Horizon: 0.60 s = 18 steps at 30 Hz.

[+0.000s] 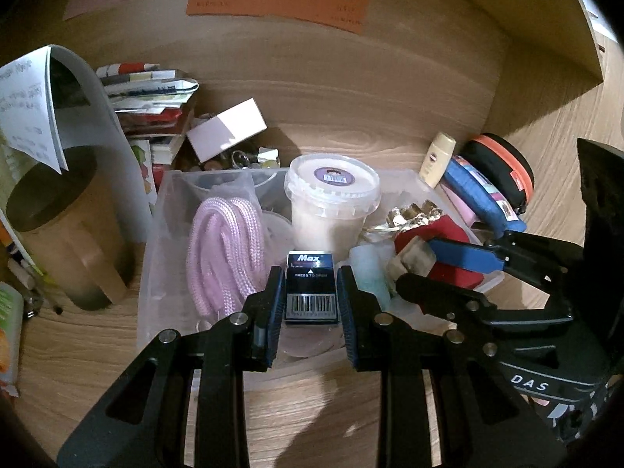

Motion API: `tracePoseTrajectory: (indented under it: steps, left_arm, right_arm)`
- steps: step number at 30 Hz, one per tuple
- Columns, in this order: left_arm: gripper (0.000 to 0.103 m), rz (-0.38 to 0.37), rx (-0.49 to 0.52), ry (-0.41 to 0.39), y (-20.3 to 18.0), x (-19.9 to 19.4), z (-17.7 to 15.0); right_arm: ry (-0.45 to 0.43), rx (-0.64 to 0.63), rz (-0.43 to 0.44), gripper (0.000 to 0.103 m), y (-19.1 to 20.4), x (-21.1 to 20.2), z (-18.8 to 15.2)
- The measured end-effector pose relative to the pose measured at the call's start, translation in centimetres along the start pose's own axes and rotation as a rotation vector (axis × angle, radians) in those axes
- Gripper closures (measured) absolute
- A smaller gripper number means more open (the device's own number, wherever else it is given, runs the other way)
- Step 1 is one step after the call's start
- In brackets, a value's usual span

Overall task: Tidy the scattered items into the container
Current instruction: 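Carry the box and block into the clear bin and open both grippers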

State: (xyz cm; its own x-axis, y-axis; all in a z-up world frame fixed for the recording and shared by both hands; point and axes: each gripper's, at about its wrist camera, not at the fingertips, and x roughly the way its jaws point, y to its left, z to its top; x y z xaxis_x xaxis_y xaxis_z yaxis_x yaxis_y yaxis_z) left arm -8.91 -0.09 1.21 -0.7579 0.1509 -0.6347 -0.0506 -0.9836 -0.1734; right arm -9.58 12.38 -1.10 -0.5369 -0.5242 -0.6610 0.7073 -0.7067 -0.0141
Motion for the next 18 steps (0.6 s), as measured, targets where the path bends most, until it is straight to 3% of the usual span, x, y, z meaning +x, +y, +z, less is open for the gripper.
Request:
tracePoseTrajectory:
  steps: [6,9,14,18]
  left_arm:
    - [0.076,-0.024,-0.022,0.008,0.4,-0.1,0.1]
    - [0.076,-0.012,-0.019,-0.001,0.3,-0.4,0.1]
    - [0.058,0.009,-0.023,-0.043,0.3,-1.6,0.1]
    - [0.054,0.014,-0.043,-0.073,0.7,-2.8,-0.1]
  right_arm:
    - [-0.007,-0.015,-0.017,0.066,0.4,-0.1,-0.1]
    - [-0.022,-0.017,-0.016,0.052,0.5,-0.6,-0.2]
    - [-0.057,-0.029,-0.041,0.049,0.7,-1.6,-0.1]
    - [-0.066,-0.021,-0.05,0.048,0.6,-2.2,-0.2]
